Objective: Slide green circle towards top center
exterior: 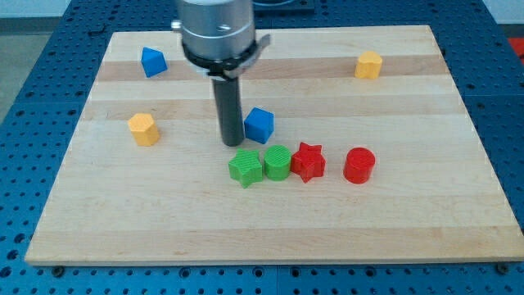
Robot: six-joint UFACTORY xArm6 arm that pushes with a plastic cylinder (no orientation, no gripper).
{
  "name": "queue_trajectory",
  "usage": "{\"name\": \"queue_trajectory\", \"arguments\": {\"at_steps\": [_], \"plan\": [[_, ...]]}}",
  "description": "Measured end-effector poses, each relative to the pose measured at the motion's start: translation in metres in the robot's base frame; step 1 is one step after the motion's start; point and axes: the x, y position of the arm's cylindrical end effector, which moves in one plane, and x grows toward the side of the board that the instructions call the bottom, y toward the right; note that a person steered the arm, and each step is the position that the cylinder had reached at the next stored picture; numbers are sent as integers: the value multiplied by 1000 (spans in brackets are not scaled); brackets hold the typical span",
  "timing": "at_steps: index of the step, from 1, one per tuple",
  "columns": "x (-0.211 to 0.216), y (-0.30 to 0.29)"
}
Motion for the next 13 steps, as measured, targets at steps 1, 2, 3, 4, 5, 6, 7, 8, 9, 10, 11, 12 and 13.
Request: {"name": "queue_trajectory", "arguments": {"at_steps": [1,2,3,4,5,6,7,8,9,10,11,12,13], "plan": [[4,-27],[30,-46],[64,-62],[95,-58],[114,-36],[120,-24],[118,0],[109,31],[107,65],[87,84],[68,85],[47,85],[25,85]]}}
